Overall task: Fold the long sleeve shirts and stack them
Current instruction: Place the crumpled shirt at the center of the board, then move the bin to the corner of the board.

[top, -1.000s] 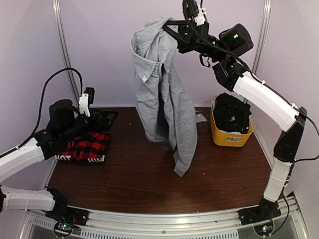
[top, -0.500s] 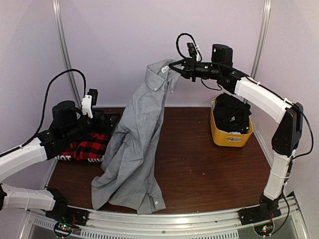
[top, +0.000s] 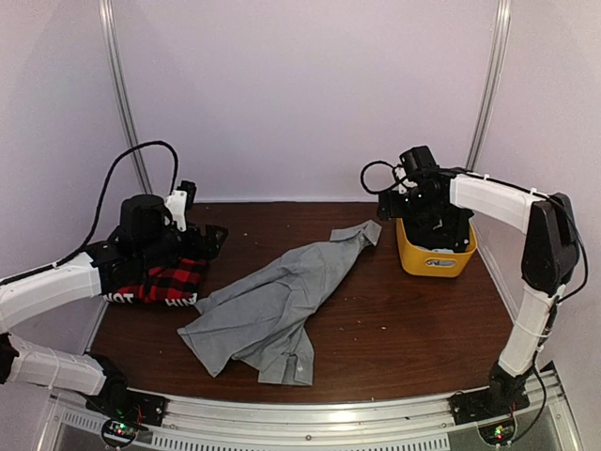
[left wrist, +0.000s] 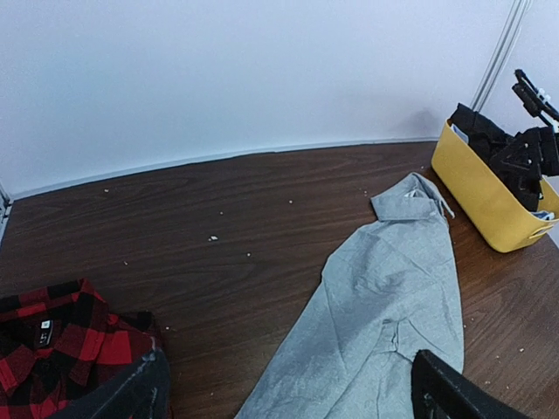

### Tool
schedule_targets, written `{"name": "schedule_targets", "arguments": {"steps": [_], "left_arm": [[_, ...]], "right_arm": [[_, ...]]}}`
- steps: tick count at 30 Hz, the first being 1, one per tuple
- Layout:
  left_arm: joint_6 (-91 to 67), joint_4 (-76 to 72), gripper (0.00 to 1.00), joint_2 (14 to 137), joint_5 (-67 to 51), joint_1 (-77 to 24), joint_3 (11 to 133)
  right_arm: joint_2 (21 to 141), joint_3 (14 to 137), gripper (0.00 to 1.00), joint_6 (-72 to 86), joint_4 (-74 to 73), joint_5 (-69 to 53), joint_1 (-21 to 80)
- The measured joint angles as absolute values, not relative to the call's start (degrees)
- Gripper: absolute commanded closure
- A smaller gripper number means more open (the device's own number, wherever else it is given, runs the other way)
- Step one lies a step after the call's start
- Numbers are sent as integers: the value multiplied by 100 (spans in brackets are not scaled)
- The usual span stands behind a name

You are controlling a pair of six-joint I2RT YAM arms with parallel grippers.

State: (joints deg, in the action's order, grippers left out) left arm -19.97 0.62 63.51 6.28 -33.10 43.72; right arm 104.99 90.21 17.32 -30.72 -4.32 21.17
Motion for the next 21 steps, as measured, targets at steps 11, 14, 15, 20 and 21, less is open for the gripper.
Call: {"name": "schedule_targets", "arguments": {"steps": [11,14,15,20,21], "left_arm": [[-2108,139,2,6536,502,-3310,4375],[-2112,132,2,6536,425,-3312,4372],[-2110,134,2,6536,381,-3312,4372],[-2043,126,2,6672,60,-3402,4368],[-2016,128,2,6726,-10,-3459,4357]], "right_arm": [[11137,9024,62,1343,-3264,965,1900],[11308,9052,67,1378,-3201,991,1684],[11308,9039,68,1378,-3168,1000,1619],[11292,8971,69,1363,-3098,1074,1146],[11292,8971,69,1356,-3103,1096,1044]]}}
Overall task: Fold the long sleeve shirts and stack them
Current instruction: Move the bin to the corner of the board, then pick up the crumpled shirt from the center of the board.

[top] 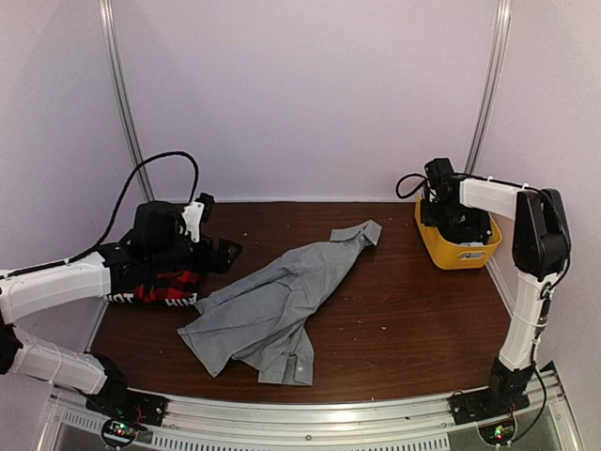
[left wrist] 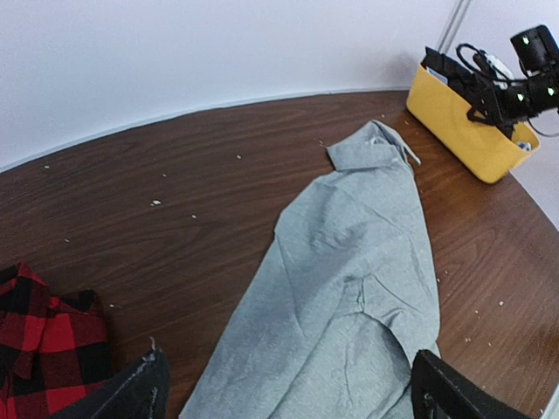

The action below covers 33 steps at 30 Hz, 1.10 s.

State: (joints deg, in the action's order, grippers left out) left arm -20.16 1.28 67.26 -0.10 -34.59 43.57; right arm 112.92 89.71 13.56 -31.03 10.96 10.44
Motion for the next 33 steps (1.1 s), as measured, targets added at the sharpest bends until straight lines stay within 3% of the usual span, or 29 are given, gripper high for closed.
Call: {"name": "schedule_targets", "arguments": {"steps": [2,7,9,19,26,33], "left_arm": [[-1964,137,2,6831,-121,-3599,4331],[-1852,134,2,7212,-484,-4001,4296],[-1826,148,2,7424,-556,-4158,4300],[-1920,851,6,8501,825,-4410,4764],[-1621,1055,29,9717,1114,-4263,5752],[-1328,1199,85,10322,862,-4193,6300]], "right_arm": [[11292,8973,60,1343,-3105,1155,825],[11275,9050,24,1302,-3133,1365,545],[11139,8947,16,1269,-3044,1382,585],[9168,7983,12,1144,-2519,1490,2416],[9024,7579,12,1140,-2397,1400,2945],[9028,7140,13,1219,-2408,1278,3041]]}}
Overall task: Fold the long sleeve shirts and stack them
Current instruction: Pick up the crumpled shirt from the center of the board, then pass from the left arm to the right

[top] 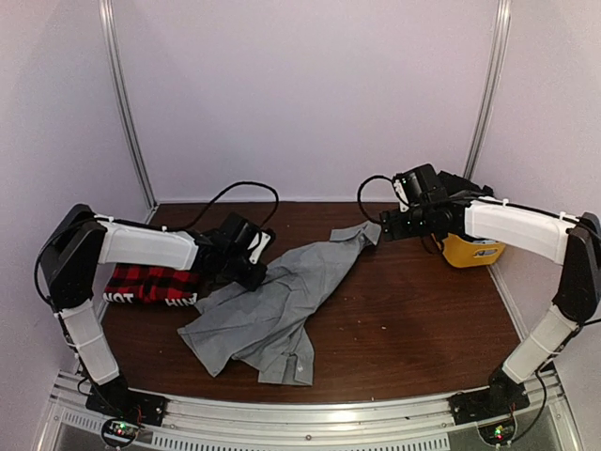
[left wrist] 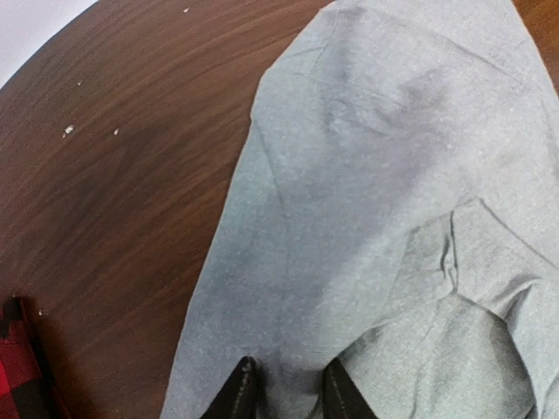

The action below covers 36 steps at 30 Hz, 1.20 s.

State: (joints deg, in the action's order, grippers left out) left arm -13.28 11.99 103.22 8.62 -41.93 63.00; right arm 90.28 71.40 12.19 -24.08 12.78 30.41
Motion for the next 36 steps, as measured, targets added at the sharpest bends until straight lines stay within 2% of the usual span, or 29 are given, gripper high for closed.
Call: {"name": "schedule_targets", "arguments": {"steps": [2,10,13,16,22,28,36], "left_arm": [[-1221,1214,100,10335,738,-4193,6388],[-928,1302,100,10283,-172,-4193,7212],[-899,1361,100,10071,-786,-4187,7778],[-934,1299,100,9776,-1446,-4182,8521],[-1037,937,100,9557,-2491,-4182,9968],[-1096,915,100,9786,-3061,-4228,10215],[-1166,1214,100,10086,-3330,-4248,10248]], "right_arm": [[9004,6976,13,1249,-2335,1170,3046],[8672,6558,11,1415,-2078,333,3068],[8305,6438,8,1382,-1719,-449,3072],[7839,6274,0,1328,-1181,-1280,3087],[7334,6300,0,1203,-596,-2526,3089],[7338,6407,0,985,-587,-3074,3114],[7275,6097,0,893,-552,-3004,3127]]}}
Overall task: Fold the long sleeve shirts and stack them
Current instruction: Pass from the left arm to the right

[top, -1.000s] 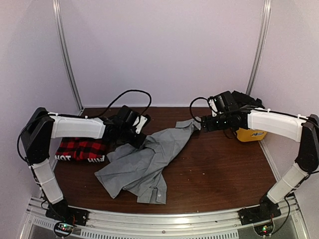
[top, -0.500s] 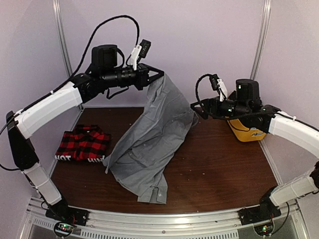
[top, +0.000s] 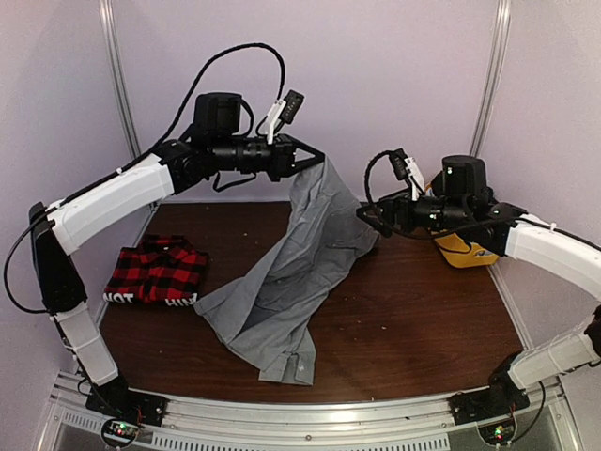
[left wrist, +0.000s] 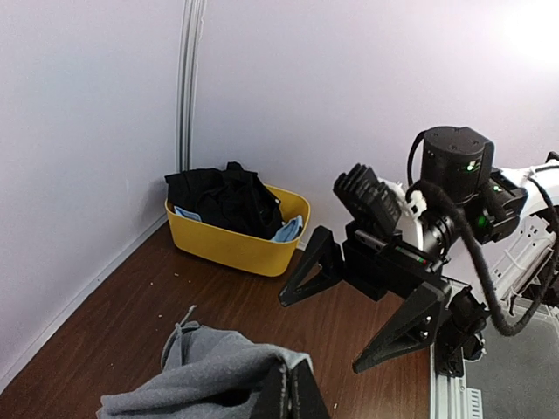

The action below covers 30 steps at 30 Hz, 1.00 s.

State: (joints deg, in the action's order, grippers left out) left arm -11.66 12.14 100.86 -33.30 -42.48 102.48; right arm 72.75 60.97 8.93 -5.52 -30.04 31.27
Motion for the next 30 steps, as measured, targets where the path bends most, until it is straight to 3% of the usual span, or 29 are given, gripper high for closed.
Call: {"name": "schedule_targets", "arguments": {"steps": [7,21,26,30], "left_arm": [[-1177,1317,100,9931,-3350,-4248,10377],[-1463,1199,100,10077,-3922,-4582,10381],[-1494,1203,100,10147,-4193,-4613,10383],[-1492,1199,100,10145,-4261,-4613,10383]], "right_arm": [[7249,6031,0,777,-681,-2633,3127],[7170,6123,4,1017,-104,-3223,3350],[7470,6292,20,720,-211,-3297,3380],[7717,6427,51,423,-440,-3404,3389]]}}
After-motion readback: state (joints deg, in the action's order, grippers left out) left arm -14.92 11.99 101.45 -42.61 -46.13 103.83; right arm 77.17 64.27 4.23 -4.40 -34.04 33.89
